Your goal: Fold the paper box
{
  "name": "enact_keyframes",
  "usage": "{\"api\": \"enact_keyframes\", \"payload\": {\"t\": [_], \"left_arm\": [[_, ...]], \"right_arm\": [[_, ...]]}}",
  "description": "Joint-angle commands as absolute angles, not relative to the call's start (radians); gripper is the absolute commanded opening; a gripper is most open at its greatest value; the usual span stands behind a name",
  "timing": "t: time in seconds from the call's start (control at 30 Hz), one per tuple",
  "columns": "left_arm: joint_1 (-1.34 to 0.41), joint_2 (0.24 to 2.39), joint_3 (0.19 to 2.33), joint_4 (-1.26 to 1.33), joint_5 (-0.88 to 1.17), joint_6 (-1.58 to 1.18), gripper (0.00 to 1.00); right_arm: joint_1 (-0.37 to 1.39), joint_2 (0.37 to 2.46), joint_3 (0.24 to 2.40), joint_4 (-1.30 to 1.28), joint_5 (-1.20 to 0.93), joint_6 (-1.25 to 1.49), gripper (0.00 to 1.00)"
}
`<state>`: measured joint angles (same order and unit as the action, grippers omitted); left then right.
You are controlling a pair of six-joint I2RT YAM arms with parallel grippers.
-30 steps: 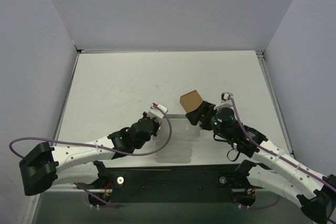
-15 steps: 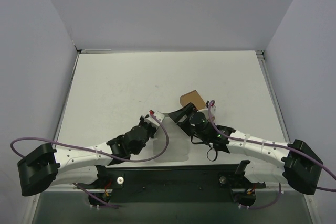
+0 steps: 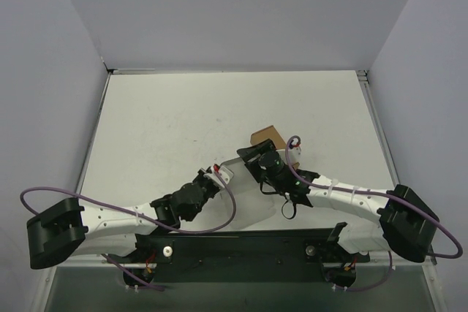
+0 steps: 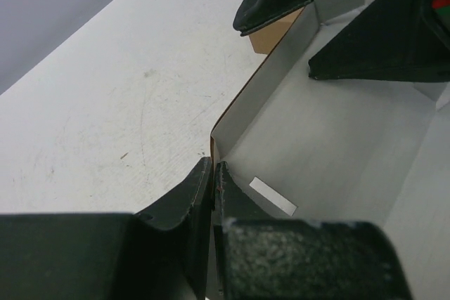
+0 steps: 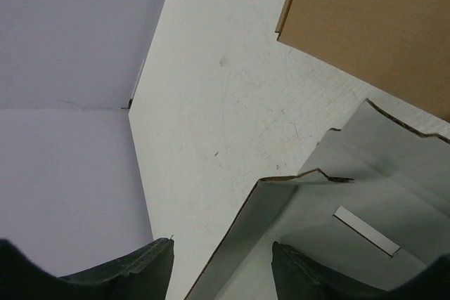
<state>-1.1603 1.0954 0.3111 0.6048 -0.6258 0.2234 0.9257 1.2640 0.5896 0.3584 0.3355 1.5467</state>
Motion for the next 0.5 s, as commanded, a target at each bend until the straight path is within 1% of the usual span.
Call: {"api": "enact_keyframes", "payload": {"t": [0.0, 0.03, 0.1, 0.17, 0.23, 0.37, 0.4, 0.47], "left_arm": [[-1.193, 1.120, 0.316, 0.732, -0.621, 0.307, 0.00], [-1.201, 1.123, 0.318, 0.736, -0.620, 0.322, 0.00], [-1.207, 1.135, 0.319, 0.750, -0.621, 0.336, 0.00], [-1.213, 1.143, 0.322, 0.759, -0.620, 0.350, 0.00], [-1.221, 1.155, 0.328, 0.761, -0.620, 0.371, 0.00], [-1.236, 1.167, 0.334, 0.764, -0.609, 0.403, 0.00], [-1.238, 1.169, 0.336, 0.762, -0.609, 0.410, 0.00], [-1.242, 1.170, 0.342, 0.756, -0.609, 0.416, 0.00]], "right_arm": [[0.902, 1.290, 0.604, 0.400, 0.350, 1.585, 0.56], [0.900, 1.292, 0.597, 0.406, 0.341, 1.586, 0.52], [0.899, 1.298, 0.591, 0.425, 0.334, 1.588, 0.48], [0.896, 1.305, 0.580, 0.437, 0.321, 1.588, 0.41], [0.888, 1.312, 0.572, 0.466, 0.308, 1.591, 0.38], [0.876, 1.328, 0.560, 0.498, 0.272, 1.591, 0.37], [0.874, 1.330, 0.560, 0.500, 0.267, 1.589, 0.34], [0.876, 1.335, 0.560, 0.499, 0.264, 1.580, 0.33]]}}
